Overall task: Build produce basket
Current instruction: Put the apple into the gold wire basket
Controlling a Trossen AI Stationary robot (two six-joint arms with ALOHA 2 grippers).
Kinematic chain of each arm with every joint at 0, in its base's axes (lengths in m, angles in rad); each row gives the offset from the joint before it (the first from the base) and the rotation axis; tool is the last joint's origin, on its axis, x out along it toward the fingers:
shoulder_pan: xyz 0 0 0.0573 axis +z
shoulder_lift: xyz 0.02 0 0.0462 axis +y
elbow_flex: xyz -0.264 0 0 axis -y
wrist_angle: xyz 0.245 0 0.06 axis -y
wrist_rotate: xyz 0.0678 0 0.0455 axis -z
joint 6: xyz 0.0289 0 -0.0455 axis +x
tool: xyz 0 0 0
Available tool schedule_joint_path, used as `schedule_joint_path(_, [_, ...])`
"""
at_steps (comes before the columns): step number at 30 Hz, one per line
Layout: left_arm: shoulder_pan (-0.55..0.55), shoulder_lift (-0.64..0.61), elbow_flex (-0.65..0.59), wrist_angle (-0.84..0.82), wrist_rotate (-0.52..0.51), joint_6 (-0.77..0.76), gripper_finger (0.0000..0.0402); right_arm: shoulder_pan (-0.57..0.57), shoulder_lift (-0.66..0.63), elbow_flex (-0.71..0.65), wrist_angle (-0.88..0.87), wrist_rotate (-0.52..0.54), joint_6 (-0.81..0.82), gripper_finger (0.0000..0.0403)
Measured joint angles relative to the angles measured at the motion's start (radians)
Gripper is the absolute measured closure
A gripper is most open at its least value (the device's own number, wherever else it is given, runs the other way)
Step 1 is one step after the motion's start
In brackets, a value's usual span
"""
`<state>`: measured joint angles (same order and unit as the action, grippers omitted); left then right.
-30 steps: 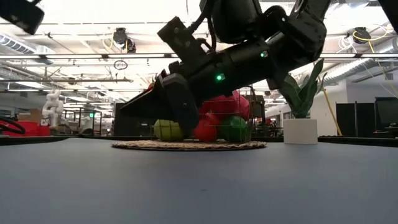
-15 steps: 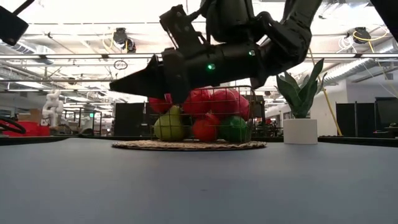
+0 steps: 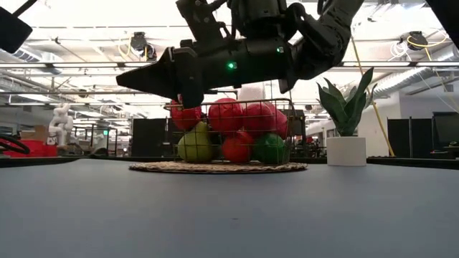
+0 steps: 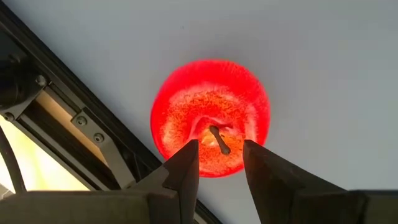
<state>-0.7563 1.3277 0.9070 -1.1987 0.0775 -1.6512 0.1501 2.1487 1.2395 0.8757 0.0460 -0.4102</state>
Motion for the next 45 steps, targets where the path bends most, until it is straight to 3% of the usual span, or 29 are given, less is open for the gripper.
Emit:
schedule_joint_path(11, [0.000, 0.000, -0.001, 0.001, -0.007, -0.025, 0.0275, 0.000, 0.000, 0.013, -0.001, 0.000, -0.079, 0.0287])
schedule_joint_path(21, [-0.017, -0.005, -0.077, 0.074, 0.002, -0.060, 0.0277, 0.000, 0.000, 0.013, -0.005, 0.000, -0.084, 0.0287])
schedule_joint_path(24, [-0.021, -0.005, -0.077, 0.079, 0.000, -0.060, 0.0302, 0.000, 0.000, 0.013, -0.004, 0.000, -0.084, 0.0287])
schedule_joint_path(29, [-0.020, -0.003, -0.079, 0.083, 0.000, -0.060, 0.0386, 0.000, 0.000, 0.013, -0.002, 0.000, -0.082, 0.0287])
schedule_joint_path(34, [-0.015, -0.001, -0.067, 0.067, -0.007, -0.059, 0.0384, 0.004, 0.000, 0.013, -0.034, 0.001, -0.039, 0.0287])
schedule_joint_path(40, [0.021, 0.002, 0.044, -0.071, -0.168, 0.024, 0.0394, 0.012, 0.000, 0.013, -0.062, 0.001, 0.041, 0.0287])
schedule_joint_path(45, [0.082, 0.002, 0.163, -0.125, -0.371, 0.248, 0.0396, 0.028, 0.000, 0.013, -0.089, 0.001, 0.114, 0.0287])
